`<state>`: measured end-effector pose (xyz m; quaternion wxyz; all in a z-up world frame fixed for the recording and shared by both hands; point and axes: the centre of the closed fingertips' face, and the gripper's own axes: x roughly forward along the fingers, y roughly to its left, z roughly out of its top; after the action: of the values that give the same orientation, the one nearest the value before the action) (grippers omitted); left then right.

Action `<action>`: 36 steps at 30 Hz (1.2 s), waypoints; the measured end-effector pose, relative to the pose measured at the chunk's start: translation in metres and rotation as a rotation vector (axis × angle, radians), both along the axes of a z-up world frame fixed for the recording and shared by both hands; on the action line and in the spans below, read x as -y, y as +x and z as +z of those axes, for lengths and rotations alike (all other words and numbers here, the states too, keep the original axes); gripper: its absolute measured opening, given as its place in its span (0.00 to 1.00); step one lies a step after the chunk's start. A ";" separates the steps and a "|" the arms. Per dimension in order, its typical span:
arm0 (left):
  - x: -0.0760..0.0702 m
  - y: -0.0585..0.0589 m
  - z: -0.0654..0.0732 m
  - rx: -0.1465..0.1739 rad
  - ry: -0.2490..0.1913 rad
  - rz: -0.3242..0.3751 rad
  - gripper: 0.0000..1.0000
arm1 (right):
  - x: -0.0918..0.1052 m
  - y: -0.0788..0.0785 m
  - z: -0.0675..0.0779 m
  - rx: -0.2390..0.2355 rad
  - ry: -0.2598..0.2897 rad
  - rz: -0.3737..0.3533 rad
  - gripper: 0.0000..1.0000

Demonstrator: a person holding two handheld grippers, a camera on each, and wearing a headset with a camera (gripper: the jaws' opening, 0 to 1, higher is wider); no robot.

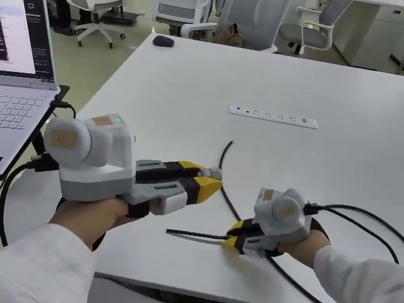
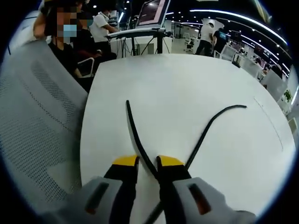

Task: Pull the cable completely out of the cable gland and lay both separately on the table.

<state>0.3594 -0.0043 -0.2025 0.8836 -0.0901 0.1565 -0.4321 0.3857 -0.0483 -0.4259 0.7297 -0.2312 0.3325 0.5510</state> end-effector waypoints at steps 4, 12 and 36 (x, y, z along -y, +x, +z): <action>-0.004 0.002 -0.010 -0.058 -0.005 0.022 0.18 | 0.002 0.004 0.005 0.012 -0.005 -0.011 0.21; 0.002 0.026 -0.030 -0.105 0.064 -0.078 0.18 | 0.020 0.015 0.068 0.051 0.128 -0.049 0.31; 0.030 0.083 -0.194 -0.163 0.471 -0.147 0.18 | 0.198 -0.028 0.187 0.206 0.382 -0.655 0.31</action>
<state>0.4426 -0.0346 -0.3964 0.8310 0.0950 0.3294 -0.4380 0.3581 -0.2464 -0.2390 0.9264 -0.0271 0.2050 0.3147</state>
